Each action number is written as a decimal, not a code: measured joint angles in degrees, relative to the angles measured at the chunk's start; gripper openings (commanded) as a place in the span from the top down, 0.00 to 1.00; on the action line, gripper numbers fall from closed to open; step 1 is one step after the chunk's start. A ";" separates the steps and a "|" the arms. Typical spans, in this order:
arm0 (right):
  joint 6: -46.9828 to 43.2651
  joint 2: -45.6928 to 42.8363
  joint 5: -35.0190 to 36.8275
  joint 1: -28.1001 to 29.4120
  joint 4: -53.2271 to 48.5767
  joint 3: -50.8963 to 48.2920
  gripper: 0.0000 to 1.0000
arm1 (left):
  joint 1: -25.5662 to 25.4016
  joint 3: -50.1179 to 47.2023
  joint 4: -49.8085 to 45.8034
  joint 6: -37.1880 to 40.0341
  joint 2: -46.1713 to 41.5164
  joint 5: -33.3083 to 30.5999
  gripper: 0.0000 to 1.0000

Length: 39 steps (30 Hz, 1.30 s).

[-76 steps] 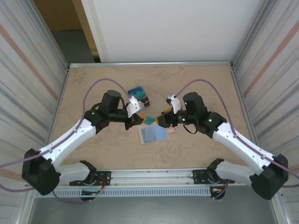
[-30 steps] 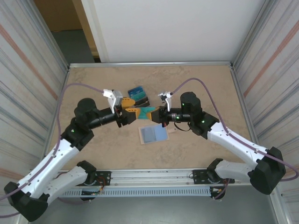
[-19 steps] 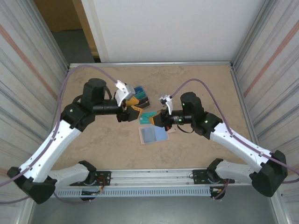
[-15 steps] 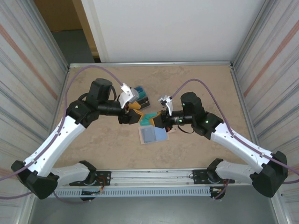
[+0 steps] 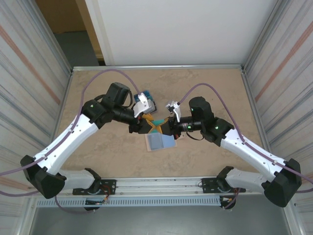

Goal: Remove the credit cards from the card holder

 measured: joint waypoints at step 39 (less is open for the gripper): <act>7.61 -11.89 39.32 -5.81 -5.90 -3.08 0.01 | 14.84 1.62 25.90 17.55 30.18 -21.68 1.00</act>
